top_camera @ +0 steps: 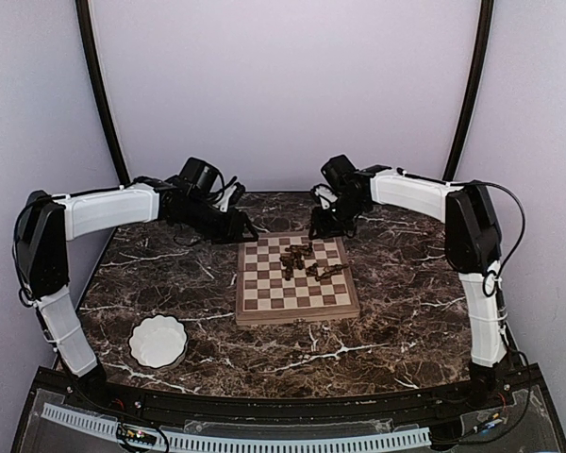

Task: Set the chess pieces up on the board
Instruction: Pick up the pawn from the chessboard.

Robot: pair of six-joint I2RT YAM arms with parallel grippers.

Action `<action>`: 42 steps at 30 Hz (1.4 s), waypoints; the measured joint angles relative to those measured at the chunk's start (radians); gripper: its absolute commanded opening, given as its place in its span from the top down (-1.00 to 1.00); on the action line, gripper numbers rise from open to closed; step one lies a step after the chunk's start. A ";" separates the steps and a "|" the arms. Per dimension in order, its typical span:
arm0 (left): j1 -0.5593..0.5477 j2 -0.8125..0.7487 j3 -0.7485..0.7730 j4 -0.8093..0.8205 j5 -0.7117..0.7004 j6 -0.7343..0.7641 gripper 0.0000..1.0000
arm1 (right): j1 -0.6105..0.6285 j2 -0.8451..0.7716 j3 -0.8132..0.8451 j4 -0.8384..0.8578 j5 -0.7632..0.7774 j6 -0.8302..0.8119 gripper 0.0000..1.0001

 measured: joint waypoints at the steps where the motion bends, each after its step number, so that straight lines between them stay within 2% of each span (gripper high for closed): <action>1: 0.000 -0.003 -0.003 -0.003 0.000 0.000 -0.06 | 0.000 0.005 0.004 0.000 -0.002 0.001 0.30; 9: -0.003 -0.030 -0.027 -0.019 0.000 0.002 -0.06 | 0.007 0.040 0.032 -0.007 -0.019 0.009 0.32; 22: -0.003 -0.043 -0.055 -0.039 0.000 0.010 -0.06 | 0.012 0.086 0.077 -0.021 -0.010 0.027 0.52; 38: -0.003 -0.057 -0.068 -0.042 0.001 0.010 -0.06 | 0.013 0.093 0.081 -0.035 0.030 0.030 0.53; 42: -0.003 -0.057 -0.068 -0.042 0.002 0.010 -0.06 | 0.013 0.100 0.082 -0.035 0.030 0.031 0.61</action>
